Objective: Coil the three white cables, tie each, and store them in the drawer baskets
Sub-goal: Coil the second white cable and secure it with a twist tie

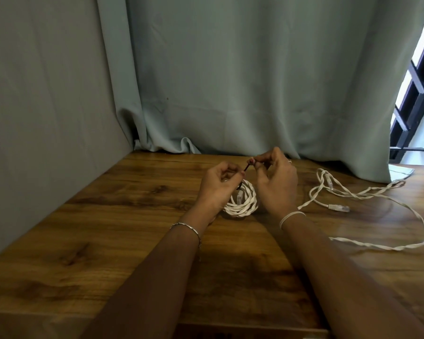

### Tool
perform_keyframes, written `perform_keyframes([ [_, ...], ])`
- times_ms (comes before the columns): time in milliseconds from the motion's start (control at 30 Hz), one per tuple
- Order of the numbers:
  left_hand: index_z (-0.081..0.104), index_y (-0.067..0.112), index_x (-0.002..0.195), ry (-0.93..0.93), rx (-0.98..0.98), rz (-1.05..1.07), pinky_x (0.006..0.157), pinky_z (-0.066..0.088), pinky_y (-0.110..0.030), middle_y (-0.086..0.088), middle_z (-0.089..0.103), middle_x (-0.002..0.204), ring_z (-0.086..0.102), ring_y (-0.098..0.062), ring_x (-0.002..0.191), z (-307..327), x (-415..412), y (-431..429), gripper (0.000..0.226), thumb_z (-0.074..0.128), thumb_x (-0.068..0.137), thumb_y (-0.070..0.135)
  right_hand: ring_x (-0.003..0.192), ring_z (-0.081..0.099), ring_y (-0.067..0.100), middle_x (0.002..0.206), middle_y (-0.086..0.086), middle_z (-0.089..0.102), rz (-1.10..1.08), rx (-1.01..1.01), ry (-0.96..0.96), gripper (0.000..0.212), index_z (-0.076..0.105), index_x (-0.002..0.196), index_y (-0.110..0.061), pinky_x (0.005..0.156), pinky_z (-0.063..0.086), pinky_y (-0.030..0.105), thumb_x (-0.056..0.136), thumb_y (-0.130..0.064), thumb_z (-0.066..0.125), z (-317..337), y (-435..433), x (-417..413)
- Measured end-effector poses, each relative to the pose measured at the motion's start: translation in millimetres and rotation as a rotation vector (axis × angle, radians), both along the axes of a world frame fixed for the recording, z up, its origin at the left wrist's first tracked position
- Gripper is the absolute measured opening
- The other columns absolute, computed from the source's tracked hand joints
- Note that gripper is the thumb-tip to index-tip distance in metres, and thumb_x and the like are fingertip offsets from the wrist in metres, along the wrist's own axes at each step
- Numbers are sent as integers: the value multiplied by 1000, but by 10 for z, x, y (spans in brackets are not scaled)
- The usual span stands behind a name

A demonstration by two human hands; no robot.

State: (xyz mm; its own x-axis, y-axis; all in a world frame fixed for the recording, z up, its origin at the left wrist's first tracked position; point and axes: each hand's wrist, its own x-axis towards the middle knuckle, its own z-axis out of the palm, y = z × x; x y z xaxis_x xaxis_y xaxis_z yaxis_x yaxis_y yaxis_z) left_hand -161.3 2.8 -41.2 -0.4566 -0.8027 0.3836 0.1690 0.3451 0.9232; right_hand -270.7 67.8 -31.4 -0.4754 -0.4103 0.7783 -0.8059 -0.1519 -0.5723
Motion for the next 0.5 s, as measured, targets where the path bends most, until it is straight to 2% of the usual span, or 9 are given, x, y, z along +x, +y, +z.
perform_keyframes([
  [67,66,20,89,-42,-36,21,66,51,-19,0,66,88,63,-11,82,-14,-5,18,7,64,89,13,75,61,16,85,-4,68,-18,-34,-58,25,51,80,-32,69,52,44,88,-13,64,49,35,-17],
  [200,68,21,89,-69,-39,23,81,54,-28,4,66,93,64,-13,90,-11,-19,27,6,64,88,16,81,61,12,84,-9,67,-18,-71,-102,34,46,75,-37,75,53,44,88,-12,65,77,65,-4],
  [233,68,20,90,-71,-25,11,81,53,-28,4,65,92,63,-13,89,-9,-15,25,6,64,88,16,82,62,12,83,-9,68,-15,-76,-111,34,46,75,-38,76,53,44,88,-12,65,76,60,0],
  [333,67,18,92,-88,24,-65,69,50,-22,1,63,86,60,-10,79,5,-4,44,5,64,89,16,84,62,12,84,-9,68,-5,-86,-151,34,47,76,-38,78,53,45,88,-13,66,70,53,-26],
  [500,67,14,96,-86,89,-190,66,53,-23,-6,65,87,63,-12,74,11,-3,77,8,67,89,17,84,67,16,84,-6,69,26,-96,-287,31,51,77,-34,77,57,41,87,-10,68,37,18,-97],
])
